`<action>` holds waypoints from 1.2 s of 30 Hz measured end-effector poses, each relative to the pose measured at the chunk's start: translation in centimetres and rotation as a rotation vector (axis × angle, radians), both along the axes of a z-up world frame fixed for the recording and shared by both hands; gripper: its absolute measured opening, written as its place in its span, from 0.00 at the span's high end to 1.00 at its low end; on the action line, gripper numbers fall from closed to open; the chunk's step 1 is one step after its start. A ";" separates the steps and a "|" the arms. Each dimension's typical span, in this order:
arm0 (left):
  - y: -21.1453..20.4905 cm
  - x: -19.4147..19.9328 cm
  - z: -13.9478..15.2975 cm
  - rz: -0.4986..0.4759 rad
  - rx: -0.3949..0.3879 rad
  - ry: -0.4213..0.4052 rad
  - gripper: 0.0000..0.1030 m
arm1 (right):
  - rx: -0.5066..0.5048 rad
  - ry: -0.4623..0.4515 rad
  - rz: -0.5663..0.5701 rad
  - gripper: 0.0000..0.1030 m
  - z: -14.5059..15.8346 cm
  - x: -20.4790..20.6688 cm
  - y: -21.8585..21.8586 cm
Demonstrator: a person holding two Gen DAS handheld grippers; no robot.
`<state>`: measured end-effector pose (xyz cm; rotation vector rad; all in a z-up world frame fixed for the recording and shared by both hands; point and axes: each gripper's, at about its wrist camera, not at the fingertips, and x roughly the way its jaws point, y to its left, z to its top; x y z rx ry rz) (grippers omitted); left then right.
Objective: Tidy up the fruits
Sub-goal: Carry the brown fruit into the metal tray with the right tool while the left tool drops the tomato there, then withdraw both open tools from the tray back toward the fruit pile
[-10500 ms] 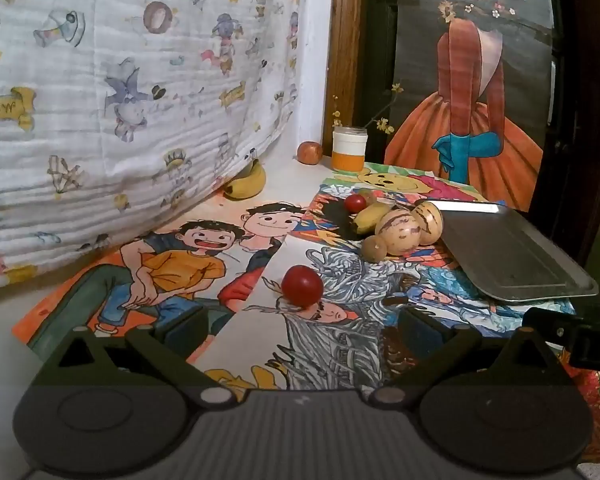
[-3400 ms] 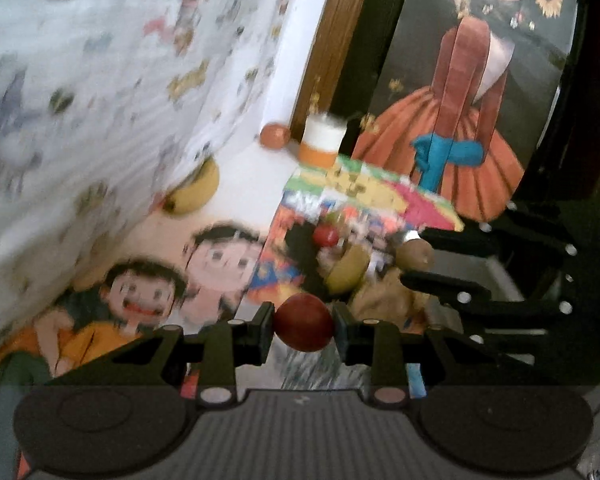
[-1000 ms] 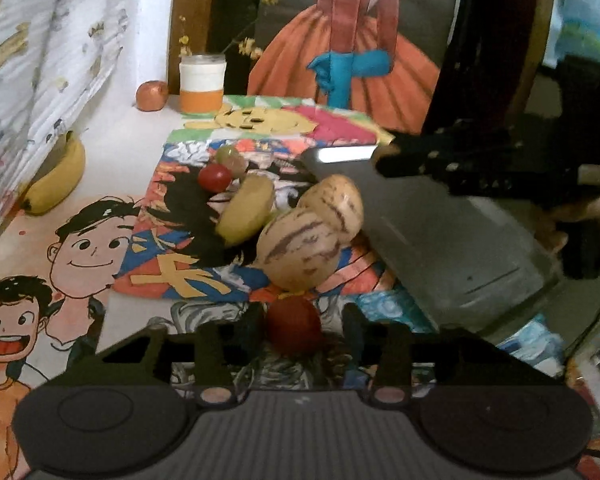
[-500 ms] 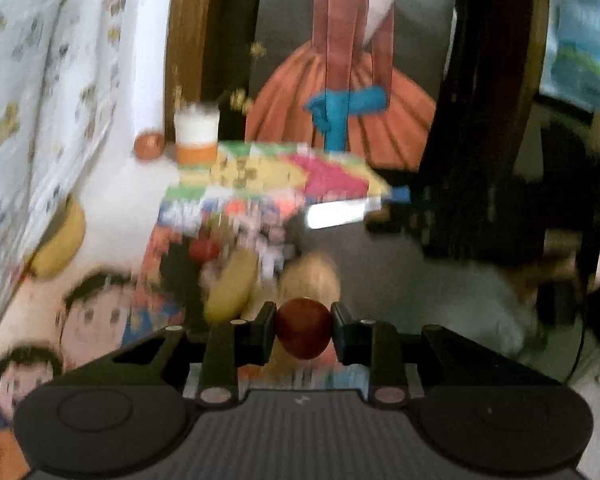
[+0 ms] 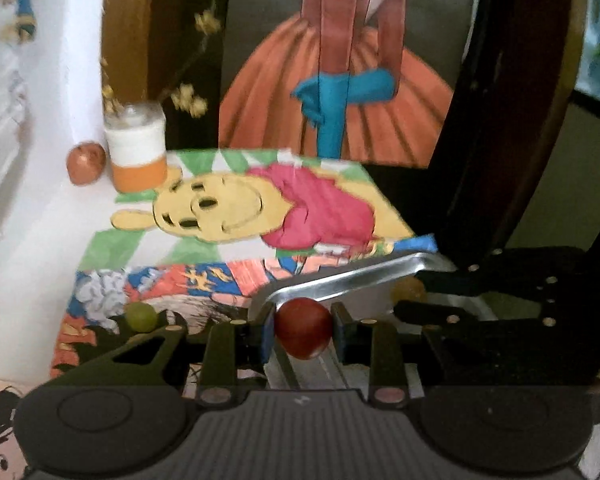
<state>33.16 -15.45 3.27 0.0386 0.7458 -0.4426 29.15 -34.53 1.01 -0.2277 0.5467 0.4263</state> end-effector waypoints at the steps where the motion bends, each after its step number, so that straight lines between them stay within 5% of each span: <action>1: -0.4 0.5 -0.4 -0.001 0.011 0.018 0.69 | -0.001 0.009 -0.003 0.71 -0.2 0.2 -0.1; 13: -2.4 2.6 -3.0 -0.059 0.073 0.114 0.69 | -0.003 0.062 -0.022 0.71 -1.3 1.0 -0.5; 22: -1.9 3.3 -3.5 -0.049 0.034 0.155 0.68 | -0.003 0.065 -0.037 0.70 -1.3 1.0 -0.4; 24: -1.8 3.3 -3.5 -0.045 0.020 0.159 0.68 | -0.001 0.060 -0.041 0.62 -1.2 0.9 -0.5; 36: 1.0 0.2 0.9 0.061 -0.100 0.061 0.19 | 0.050 -0.023 -0.109 0.20 1.9 -3.2 -0.8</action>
